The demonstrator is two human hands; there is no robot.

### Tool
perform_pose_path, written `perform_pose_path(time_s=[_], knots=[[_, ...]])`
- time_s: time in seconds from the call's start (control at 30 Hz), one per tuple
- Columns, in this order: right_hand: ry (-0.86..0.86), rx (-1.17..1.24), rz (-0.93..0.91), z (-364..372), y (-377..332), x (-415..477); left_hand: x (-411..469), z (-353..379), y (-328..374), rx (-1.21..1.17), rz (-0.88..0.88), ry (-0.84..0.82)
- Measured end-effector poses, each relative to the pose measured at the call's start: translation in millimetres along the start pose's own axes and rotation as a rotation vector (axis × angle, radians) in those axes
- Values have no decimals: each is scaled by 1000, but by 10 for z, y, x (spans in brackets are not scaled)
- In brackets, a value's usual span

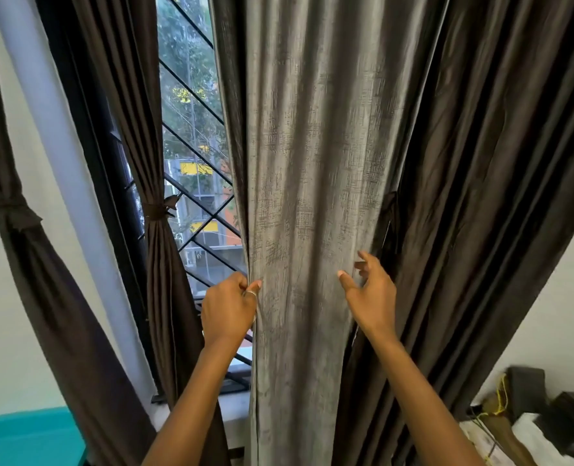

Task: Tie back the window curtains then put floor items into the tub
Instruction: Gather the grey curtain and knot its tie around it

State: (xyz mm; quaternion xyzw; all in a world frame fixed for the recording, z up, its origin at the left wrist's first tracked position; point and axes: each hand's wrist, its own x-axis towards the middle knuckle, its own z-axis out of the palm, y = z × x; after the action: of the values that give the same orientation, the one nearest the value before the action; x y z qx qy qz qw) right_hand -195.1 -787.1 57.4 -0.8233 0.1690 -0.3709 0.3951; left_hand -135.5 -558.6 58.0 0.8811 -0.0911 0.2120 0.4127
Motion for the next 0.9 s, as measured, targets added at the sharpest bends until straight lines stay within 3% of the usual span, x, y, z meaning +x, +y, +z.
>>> perform_pose_path(time_s=[0.43, 0.63, 0.9], knots=[[24, -231, -85, -536, 311, 378, 215, -223, -265, 14, 27, -20], [114, -226, -110, -408, 231, 104, 117, -108, -206, -47, -11, 8], [57, -98, -242, 93, -81, -309, -4, 73, 14, -93, 24, -49]])
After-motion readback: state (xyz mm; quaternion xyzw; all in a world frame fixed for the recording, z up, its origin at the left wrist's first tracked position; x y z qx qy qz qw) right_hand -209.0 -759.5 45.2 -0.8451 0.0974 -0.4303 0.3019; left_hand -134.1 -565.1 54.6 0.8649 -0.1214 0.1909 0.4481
